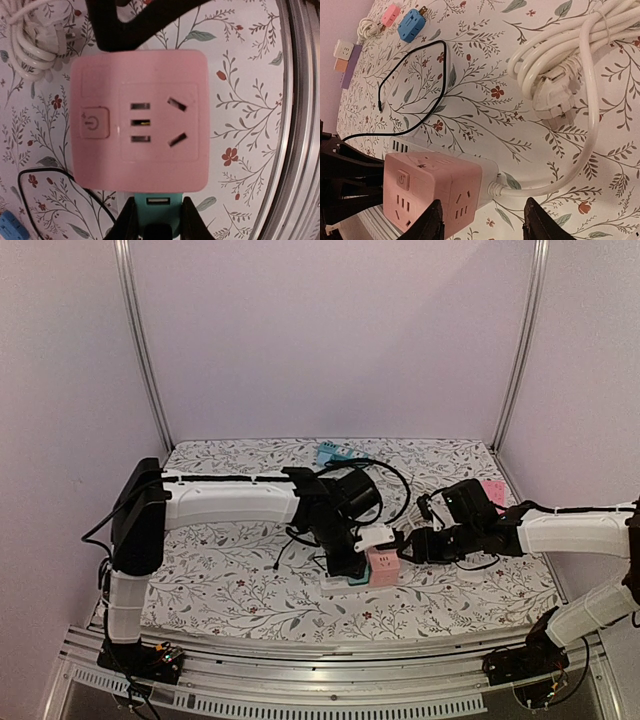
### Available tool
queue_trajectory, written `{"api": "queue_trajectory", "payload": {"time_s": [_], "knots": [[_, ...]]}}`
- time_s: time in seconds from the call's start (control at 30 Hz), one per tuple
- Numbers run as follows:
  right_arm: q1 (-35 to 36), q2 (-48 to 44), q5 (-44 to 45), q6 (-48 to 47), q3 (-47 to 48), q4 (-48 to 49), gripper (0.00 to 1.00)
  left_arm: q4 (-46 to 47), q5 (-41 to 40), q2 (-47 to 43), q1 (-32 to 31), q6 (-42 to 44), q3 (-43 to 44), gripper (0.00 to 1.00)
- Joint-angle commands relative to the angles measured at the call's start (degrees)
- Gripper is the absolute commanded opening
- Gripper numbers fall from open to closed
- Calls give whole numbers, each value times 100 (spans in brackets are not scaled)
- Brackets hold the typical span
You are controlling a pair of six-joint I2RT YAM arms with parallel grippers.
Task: Insert the plug
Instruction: Press the plug into the socket.
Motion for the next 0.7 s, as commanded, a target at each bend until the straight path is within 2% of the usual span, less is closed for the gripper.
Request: {"api": "queue_trajectory", "payload": {"time_s": [0.0,0.17,0.3,0.5,0.53,0.6,0.67], "knots": [[52,86,-518,171,13,478,49,-638,-189,749,-23,-167,-604,0],[52,144,-739,198,51,576,48,-568,-679,987,-180,29,-721,0],[54,108,-752,174,48,559,48,-676,-672,954,-285,-1,-576,0],[53,101,-724,160,119,518,55,-792,-457,919,-227,136,-660,1],[54,102,-727,146,130,498,56,-852,-354,893,-227,193,-570,11],[55,95,-704,149,144,459,57,-1036,-254,856,-238,326,-277,38],[53,72,-669,144,145,434,58,-1157,-342,810,-238,458,144,56]]}}
